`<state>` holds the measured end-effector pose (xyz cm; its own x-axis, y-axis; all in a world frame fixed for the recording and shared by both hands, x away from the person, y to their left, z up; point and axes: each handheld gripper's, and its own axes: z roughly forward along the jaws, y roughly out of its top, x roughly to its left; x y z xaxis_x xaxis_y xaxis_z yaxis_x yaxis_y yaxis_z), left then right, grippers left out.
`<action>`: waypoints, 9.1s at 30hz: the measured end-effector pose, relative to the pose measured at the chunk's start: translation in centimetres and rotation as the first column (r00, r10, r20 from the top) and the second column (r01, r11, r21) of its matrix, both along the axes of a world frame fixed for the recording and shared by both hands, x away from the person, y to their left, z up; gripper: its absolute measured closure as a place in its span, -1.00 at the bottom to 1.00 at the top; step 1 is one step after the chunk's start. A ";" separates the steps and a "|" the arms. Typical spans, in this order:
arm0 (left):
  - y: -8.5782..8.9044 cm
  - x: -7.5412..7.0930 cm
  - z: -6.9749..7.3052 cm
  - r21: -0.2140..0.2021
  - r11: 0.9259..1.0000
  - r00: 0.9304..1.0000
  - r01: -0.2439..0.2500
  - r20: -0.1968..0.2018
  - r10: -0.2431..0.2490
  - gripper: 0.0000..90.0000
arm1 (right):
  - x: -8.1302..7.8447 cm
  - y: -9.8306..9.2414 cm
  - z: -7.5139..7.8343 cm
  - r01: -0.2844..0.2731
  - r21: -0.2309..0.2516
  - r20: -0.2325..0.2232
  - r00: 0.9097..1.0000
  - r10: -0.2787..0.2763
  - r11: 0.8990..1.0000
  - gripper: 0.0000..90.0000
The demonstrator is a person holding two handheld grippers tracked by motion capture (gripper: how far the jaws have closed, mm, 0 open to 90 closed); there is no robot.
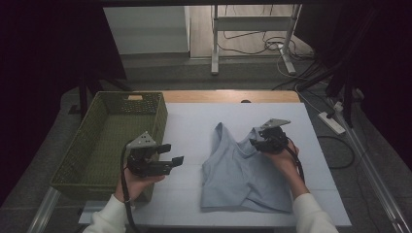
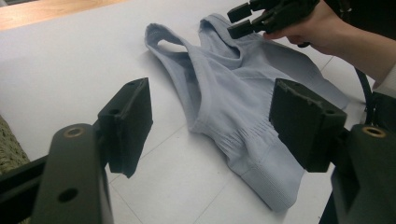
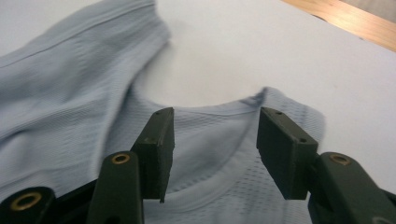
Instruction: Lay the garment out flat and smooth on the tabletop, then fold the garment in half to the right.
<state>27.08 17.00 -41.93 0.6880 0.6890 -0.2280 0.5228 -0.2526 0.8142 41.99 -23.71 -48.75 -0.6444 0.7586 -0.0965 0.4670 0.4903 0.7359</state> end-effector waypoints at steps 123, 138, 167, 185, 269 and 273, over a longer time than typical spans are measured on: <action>-0.1 -0.1 -0.1 0.013 1.000 1.000 -0.006 0.013 0.006 -0.35 | -4.8 4.1 2.9 -0.203 0.150 0.004 0.979 0.204 0.968 0.11; -0.1 -0.1 -0.2 0.009 1.000 1.000 -0.007 0.008 0.007 -0.37 | -8.9 4.0 2.5 -0.276 0.151 0.003 0.961 0.278 0.949 0.00; -0.7 0.4 -0.3 0.006 1.000 1.000 -0.004 0.002 0.004 -0.38 | -11.6 7.2 1.5 -0.391 0.139 -0.008 0.918 0.396 0.910 -0.06; -0.9 0.5 -0.2 0.011 1.000 1.000 0.003 0.003 -0.003 -0.39 | -14.4 11.0 0.1 -0.510 0.127 -0.064 0.851 0.520 0.851 -0.10; -4.9 2.6 -0.7 0.011 1.000 0.998 -0.029 -0.056 0.030 -0.52 | -18.6 13.8 -1.1 -0.543 0.045 -0.020 0.839 0.544 0.839 0.79; -5.8 3.8 -1.3 0.009 0.999 0.996 -0.033 -0.080 0.034 -0.52 | -18.6 13.7 -1.0 -0.543 0.053 -0.018 0.839 0.544 0.838 0.79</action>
